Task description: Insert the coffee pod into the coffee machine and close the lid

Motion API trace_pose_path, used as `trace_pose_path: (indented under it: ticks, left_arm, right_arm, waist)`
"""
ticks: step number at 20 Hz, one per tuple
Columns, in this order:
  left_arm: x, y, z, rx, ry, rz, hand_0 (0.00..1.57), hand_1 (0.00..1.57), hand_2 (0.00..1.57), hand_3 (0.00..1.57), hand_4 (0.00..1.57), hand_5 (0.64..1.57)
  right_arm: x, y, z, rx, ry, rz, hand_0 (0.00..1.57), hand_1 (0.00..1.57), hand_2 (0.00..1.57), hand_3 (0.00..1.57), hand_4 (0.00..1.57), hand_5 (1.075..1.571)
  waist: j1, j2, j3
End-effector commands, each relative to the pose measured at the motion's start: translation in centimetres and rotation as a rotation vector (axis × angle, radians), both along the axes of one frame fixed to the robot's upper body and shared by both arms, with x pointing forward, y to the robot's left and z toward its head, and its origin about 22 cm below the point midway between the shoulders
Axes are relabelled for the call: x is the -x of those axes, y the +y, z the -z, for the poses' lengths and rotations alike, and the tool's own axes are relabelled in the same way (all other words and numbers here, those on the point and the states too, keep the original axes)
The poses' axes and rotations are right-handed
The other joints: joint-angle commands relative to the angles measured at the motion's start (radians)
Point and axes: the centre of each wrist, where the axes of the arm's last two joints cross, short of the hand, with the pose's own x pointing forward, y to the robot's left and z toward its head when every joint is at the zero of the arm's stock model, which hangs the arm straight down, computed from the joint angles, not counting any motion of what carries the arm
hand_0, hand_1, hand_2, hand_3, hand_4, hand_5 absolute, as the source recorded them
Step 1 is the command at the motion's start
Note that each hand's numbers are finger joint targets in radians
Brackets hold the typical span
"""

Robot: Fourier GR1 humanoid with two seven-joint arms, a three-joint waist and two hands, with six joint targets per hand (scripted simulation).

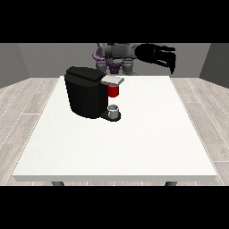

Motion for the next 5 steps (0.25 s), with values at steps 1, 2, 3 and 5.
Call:
trace_pose_path:
  ticks: [1,2,3,5]
  left_arm:
    - [0.0,1.4,1.1,0.027,0.05,-0.055,0.0,0.0,0.0,0.0,0.27,1.571]
    - [0.6,3.3,3.4,0.036,0.09,-0.088,0.0,0.0,0.0,0.0,0.27,1.571]
    - [1.2,3.5,3.5,0.035,0.122,-0.088,0.0,0.0,0.0,0.0,0.27,1.571]
    - [2.2,4.7,5.5,0.049,0.13,-0.131,0.0,0.0,0.0,0.0,0.27,1.571]
  right_arm:
    - [0.8,4.2,3.3,-0.007,-0.009,-0.128,0.0,0.0,0.0,0.0,0.22,1.571]
    - [1.6,5.3,4.6,-0.024,0.0,-0.16,0.0,0.0,0.0,0.0,0.18,1.571]
    - [1.4,5.0,6.2,-0.044,0.052,-0.169,0.0,0.0,0.0,0.0,0.19,1.571]
    - [2.4,6.0,9.5,-0.039,0.053,-0.217,0.0,0.0,0.0,0.0,0.26,1.571]
  waist:
    - [-0.07,-0.055,-0.0002]
    - [-0.102,-0.081,-0.0005]
    - [-0.103,-0.127,-0.0001]
    - [-0.155,-0.133,-0.0002]
